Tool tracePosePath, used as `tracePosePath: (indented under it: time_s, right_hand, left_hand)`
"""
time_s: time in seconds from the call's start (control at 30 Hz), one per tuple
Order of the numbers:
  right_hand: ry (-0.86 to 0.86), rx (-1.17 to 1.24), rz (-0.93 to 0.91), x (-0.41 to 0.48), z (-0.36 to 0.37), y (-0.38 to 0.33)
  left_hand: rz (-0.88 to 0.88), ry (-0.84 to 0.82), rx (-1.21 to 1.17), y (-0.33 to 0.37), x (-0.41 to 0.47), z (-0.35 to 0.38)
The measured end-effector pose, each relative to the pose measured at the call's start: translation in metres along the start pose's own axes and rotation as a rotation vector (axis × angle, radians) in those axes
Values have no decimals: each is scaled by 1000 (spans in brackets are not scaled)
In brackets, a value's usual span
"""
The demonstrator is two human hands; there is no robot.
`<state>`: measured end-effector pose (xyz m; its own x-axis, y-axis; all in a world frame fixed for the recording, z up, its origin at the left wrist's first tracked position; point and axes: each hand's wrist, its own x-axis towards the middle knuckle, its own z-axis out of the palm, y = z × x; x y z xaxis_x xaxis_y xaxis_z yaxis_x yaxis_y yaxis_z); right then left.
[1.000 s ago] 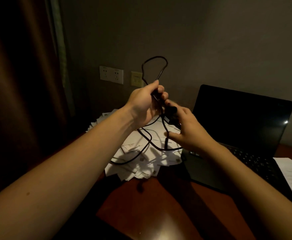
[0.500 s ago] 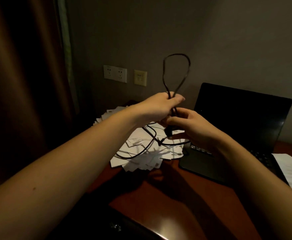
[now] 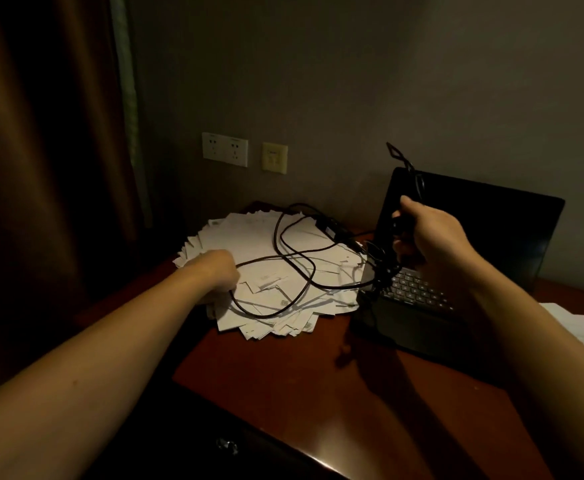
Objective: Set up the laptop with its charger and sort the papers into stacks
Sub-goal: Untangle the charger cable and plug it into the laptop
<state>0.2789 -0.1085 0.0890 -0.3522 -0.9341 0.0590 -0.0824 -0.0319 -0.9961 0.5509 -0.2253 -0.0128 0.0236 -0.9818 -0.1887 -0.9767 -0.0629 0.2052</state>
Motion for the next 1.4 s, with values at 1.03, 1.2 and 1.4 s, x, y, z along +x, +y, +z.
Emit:
tracePosePath:
  time_s: [1.03,1.2,1.4]
  right_hand:
    - [25,268,-77,106,-133,-49]
    - [1,402,-54,129,-162,-53]
    - [41,498,-118,158,-192,-52]
  left_hand:
    - [693,156,-444,252,20,-93]
    - [685,108,-89,289,57,-77]
    - [738,236,-157,325,100,-91]
